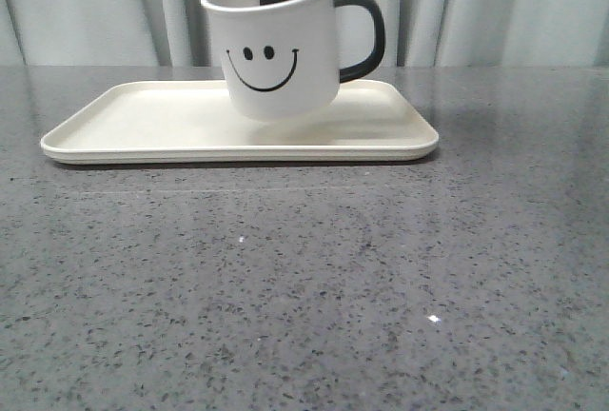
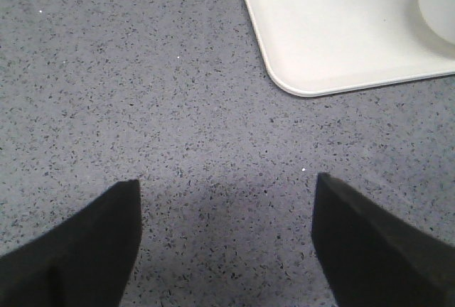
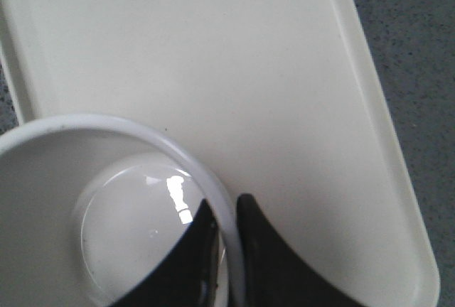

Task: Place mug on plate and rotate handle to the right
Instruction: 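Rotate the mug with the right gripper, turning the handle toward the right arm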

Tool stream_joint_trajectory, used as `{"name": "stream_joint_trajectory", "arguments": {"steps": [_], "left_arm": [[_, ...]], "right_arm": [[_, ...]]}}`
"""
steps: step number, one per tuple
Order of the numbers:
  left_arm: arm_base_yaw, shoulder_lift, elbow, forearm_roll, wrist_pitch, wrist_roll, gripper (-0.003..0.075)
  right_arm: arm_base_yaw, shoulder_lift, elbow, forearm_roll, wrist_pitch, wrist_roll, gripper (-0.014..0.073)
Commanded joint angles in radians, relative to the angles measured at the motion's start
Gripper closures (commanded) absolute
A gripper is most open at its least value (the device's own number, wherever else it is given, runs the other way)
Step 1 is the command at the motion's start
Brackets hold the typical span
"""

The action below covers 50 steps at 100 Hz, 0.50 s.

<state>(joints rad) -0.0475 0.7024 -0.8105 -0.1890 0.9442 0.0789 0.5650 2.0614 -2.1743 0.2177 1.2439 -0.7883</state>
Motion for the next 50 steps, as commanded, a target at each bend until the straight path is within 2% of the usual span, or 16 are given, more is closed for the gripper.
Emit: {"name": "stream_joint_trajectory", "arguments": {"steps": [1,35,50], "left_arm": [[0.002,-0.003,-0.025,-0.014,-0.059,-0.002,0.0227],[0.002,-0.003,-0.025,-0.014,-0.057,-0.002,0.0227],[0.002,-0.003,-0.025,-0.014,-0.057,-0.002,0.0227]], "right_arm": [[-0.006,-0.041,-0.045,0.055,-0.039,-0.022,0.0656],[-0.085,0.002,-0.053,0.268,-0.029,-0.128,0.0656],[-0.096,0.007,-0.053,0.29,0.005,-0.15,0.0656]]}}
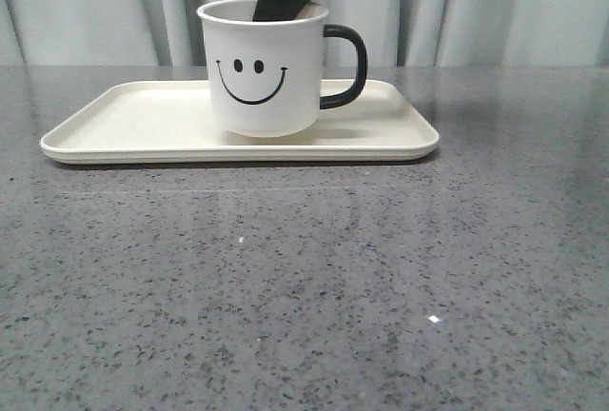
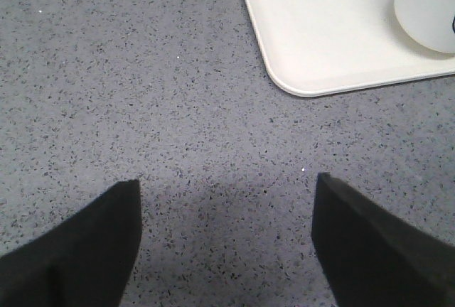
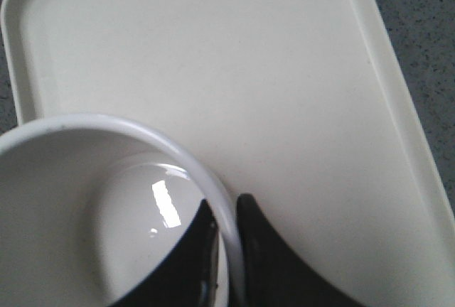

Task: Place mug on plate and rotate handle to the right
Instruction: 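Rotate the mug with the right gripper, turning the handle toward the right arm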

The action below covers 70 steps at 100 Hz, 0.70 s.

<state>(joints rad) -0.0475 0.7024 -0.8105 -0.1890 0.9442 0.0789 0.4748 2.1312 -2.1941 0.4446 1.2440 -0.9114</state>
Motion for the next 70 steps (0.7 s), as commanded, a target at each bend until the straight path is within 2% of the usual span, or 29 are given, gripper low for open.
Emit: {"name": "stream_joint_trajectory", "arguments": {"steps": [1,70], "left_arm": [[0.002,-0.003,-0.025,-0.014,-0.057,-0.002,0.0227],[0.002,-0.003,-0.025,-0.014,-0.057,-0.002,0.0227]], "right_arm": [[-0.005,-0.063,-0.033,0.063,0.008,-0.027,0.0656],[-0.003,-0.05,-0.032,0.086,0.015,-0.064,0.0656]]}}
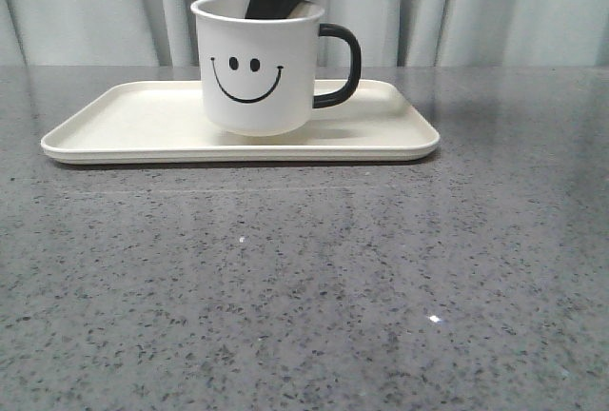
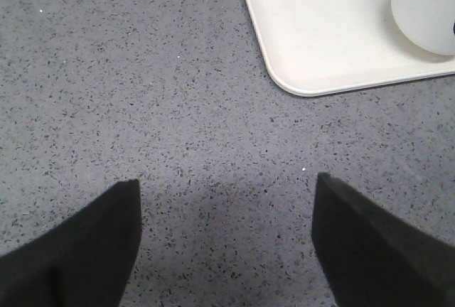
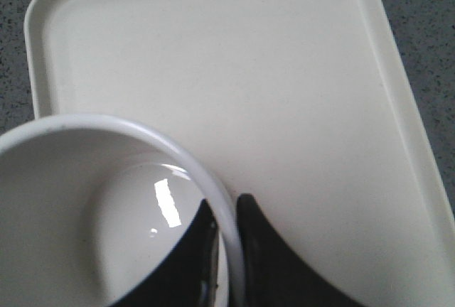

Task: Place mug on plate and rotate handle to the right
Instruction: 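Rotate the mug with the right gripper, turning the handle toward the right arm, then open the right gripper and lift it out of the mug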

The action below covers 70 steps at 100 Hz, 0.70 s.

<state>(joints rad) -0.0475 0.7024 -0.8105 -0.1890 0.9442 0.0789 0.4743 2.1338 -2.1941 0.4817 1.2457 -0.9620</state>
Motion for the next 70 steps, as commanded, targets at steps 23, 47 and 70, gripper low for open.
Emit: {"name": "stream_joint_trajectory", "arguments": {"steps": [23,47,70], "left_arm": [[0.002,-0.003,-0.025,-0.014,-0.053,-0.002,0.0227],[0.002,-0.003,-0.025,-0.014,-0.053,-0.002,0.0227],[0.002,-0.003,-0.025,-0.014,-0.053,-0.002,0.0227]], "right_arm": [[-0.003,-0.035,-0.032,0.049,0.012,-0.019,0.0656],[-0.003,-0.024,-0.032,0.049,0.006,-0.019,0.0656],[-0.003,-0.024,-0.032,0.049,-0.015,-0.019,0.0655]]}}
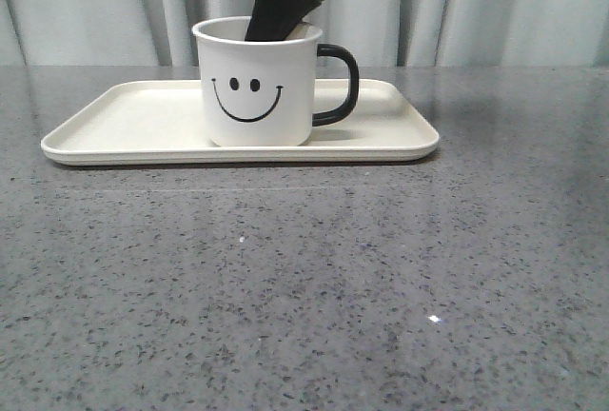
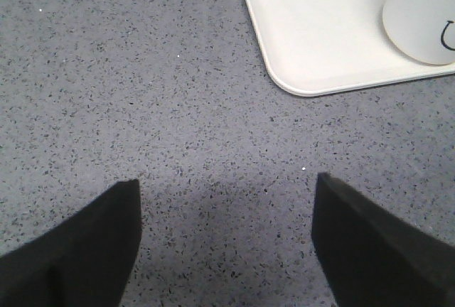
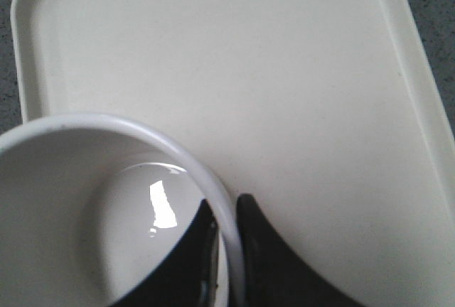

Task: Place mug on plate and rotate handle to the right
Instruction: 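Open the right gripper and lift it out of the mug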

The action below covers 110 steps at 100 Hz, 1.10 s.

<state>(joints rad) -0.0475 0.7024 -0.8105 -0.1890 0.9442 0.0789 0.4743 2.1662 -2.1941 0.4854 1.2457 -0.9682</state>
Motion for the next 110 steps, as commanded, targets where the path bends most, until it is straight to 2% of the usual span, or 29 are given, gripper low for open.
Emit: {"name": "stream_joint_trajectory", "arguments": {"steps": [1,16,33,42,77,110], "left_arm": [[0.002,-0.003,-0.025,-0.014,-0.053,-0.002,0.0227],[0.002,-0.003,-0.025,-0.014,-0.053,-0.002,0.0227],[0.002,-0.003,-0.025,-0.014,-0.053,-0.002,0.0227],[0.002,-0.003,-0.025,-0.014,-0.053,-0.002,0.0227],[0.002,-0.003,-0.025,-0.014,-0.053,-0.002,0.0227],[0.002,-0.003,-0.025,-0.014,-0.061,-0.002,0.0227]], "right_arm": [[-0.003,-0.056,-0.032,0.046,-0.015,-0.012,0.0655],[-0.003,-0.056,-0.032,0.046,-0.015,-0.012,0.0583],[-0.003,-0.056,-0.032,0.046,-0.016,-0.012,0.041],[-0.003,-0.056,-0.032,0.046,-0.027,-0.012,0.0345],[-0.003,-0.071,-0.032,0.046,-0.1,0.056,0.0183],[-0.027,-0.219,-0.032,0.044,-0.116,0.109,0.0165]]}}
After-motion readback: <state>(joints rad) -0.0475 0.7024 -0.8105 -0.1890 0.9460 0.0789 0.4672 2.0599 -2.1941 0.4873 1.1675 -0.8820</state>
